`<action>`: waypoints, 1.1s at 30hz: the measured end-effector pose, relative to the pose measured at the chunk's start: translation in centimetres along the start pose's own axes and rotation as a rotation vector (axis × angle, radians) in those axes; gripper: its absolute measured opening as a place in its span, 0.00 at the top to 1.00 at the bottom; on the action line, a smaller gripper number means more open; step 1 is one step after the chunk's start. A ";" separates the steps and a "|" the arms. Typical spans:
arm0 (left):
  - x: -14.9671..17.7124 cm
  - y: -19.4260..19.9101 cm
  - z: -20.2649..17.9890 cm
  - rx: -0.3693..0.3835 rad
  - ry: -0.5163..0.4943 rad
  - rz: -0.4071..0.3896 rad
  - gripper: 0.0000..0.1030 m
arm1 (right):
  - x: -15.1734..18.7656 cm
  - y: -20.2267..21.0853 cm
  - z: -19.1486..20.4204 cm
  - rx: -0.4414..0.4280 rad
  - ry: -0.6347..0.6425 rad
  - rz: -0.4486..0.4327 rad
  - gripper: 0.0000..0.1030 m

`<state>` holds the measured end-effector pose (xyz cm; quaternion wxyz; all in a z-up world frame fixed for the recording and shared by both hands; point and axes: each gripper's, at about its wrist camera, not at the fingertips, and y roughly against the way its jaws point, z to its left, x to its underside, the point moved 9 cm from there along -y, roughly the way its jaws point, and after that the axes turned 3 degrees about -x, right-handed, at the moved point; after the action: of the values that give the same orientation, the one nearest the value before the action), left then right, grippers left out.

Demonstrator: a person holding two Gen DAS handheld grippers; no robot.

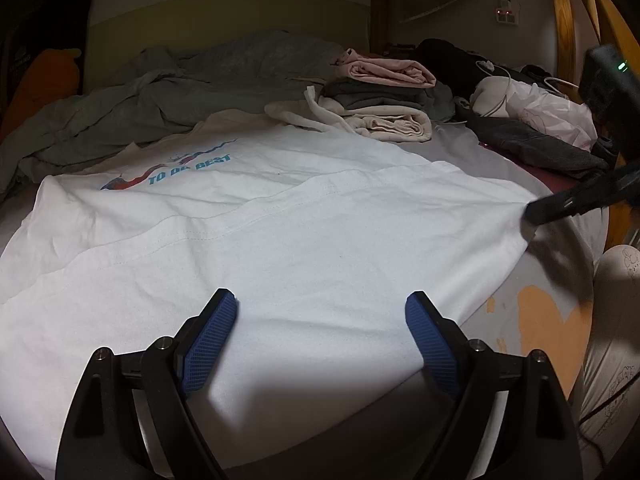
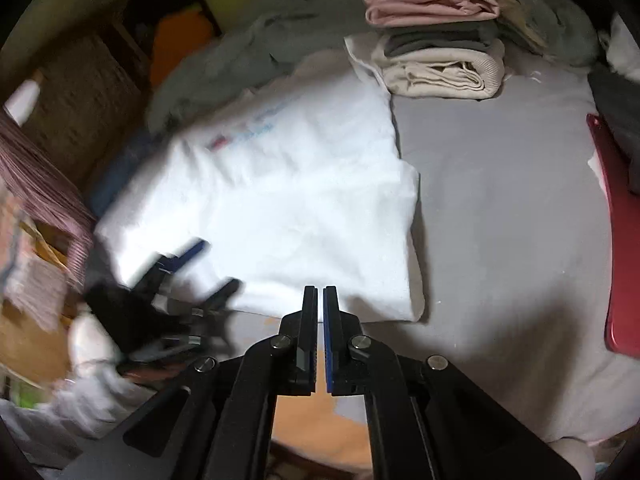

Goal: Fold small clothes

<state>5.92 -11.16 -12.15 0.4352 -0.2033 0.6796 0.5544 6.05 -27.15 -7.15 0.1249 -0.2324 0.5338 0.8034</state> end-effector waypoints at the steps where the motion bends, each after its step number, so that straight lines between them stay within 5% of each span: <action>1: 0.0 0.0 0.0 0.000 0.000 0.000 0.17 | 0.0 -0.6 -0.8 0.061 -0.016 0.010 0.99; 3: 0.0 0.0 0.0 0.001 0.001 0.000 0.16 | 0.2 -0.9 -1.8 0.099 -0.050 0.008 0.99; 6: 0.0 0.0 0.0 0.003 0.005 -0.002 0.16 | 0.5 0.2 -4.6 0.265 -0.076 -0.022 0.99; 10: -0.1 0.1 0.0 0.006 0.011 -0.005 0.16 | -0.2 1.8 -4.3 0.202 -0.084 -0.094 0.99; 15: -0.1 0.1 0.0 0.007 0.013 -0.006 0.16 | -1.9 2.3 1.7 0.119 0.100 -0.173 0.99; 18: -0.1 0.1 0.0 0.006 0.013 -0.006 0.15 | -1.9 0.7 1.2 0.232 0.090 -0.123 0.99; 21: -0.1 0.1 0.0 0.005 0.013 -0.007 0.15 | -2.9 3.8 0.6 0.388 0.095 -0.338 0.99; 23: -0.1 0.1 0.0 0.006 0.014 -0.006 0.14 | -3.4 6.1 1.9 0.358 0.129 -0.467 0.96; 24: -0.1 0.1 0.0 0.007 0.013 -0.006 0.14 | -3.3 6.0 2.6 0.304 0.146 -0.457 0.96; 25: -0.1 0.1 0.0 0.006 0.014 -0.006 0.14 | -3.1 4.7 3.7 0.200 0.173 -0.382 0.96; 27: -0.1 0.1 -0.1 0.005 0.014 -0.005 0.14 | -2.4 2.1 4.3 0.129 0.181 -0.245 0.96; 33: -0.2 0.6 0.0 -0.002 0.023 -0.033 0.13 | -0.4 -3.0 -1.0 0.268 0.137 -0.103 0.96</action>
<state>5.55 -11.05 -11.64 0.4363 -0.2214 0.6805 0.5455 8.00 -26.83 -9.66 0.1590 -0.2950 0.6309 0.6998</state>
